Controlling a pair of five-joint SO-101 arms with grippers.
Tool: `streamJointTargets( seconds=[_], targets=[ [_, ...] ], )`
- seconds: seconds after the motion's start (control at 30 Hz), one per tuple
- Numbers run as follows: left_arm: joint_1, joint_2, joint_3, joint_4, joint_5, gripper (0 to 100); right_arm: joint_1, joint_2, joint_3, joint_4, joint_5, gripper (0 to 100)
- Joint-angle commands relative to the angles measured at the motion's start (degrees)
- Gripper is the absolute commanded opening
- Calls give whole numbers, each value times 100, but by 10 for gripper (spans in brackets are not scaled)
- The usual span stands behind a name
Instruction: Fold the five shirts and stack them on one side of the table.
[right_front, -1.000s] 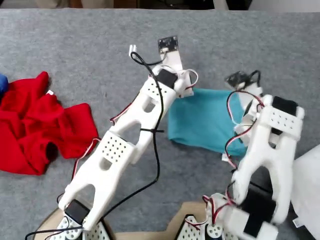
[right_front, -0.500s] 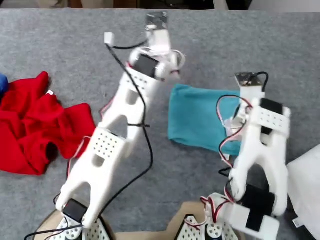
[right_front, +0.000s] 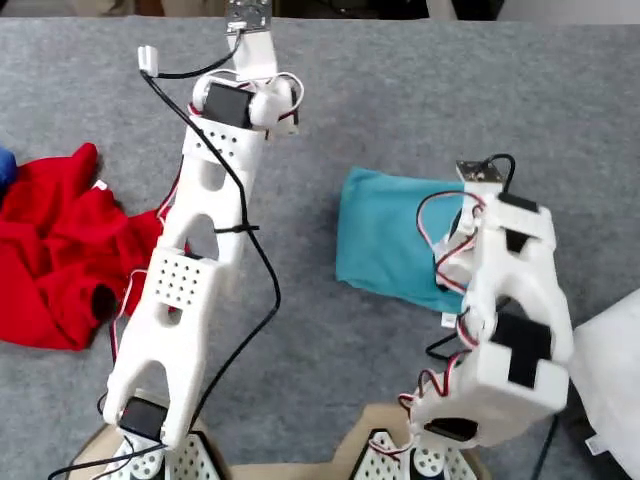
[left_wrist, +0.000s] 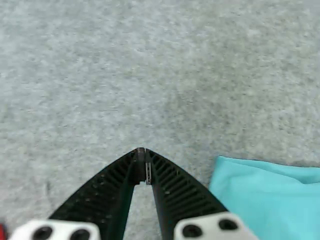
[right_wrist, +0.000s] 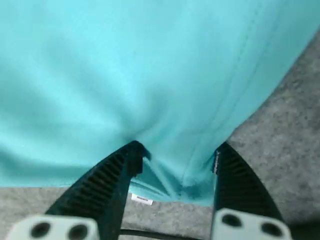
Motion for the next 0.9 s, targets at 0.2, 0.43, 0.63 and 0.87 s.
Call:
streamJointTargets(
  seconds=[0.2, 0.43, 0.63, 0.87],
  targets=[
    [-123, -444, -281, 70, -35, 18, -189, 716, -734, 334, 0, 80],
    [-281, -462, -290, -264, -255, 18, -277, 611, -945, 334, 0, 5],
    [-756, -716, -281, -281, -273, 18, -224, -400, -998, 484, 79, 5],
    [-1354, -936, -281, -440, -712, 18, 418, -1974, -998, 1073, 167, 5]
  ],
)
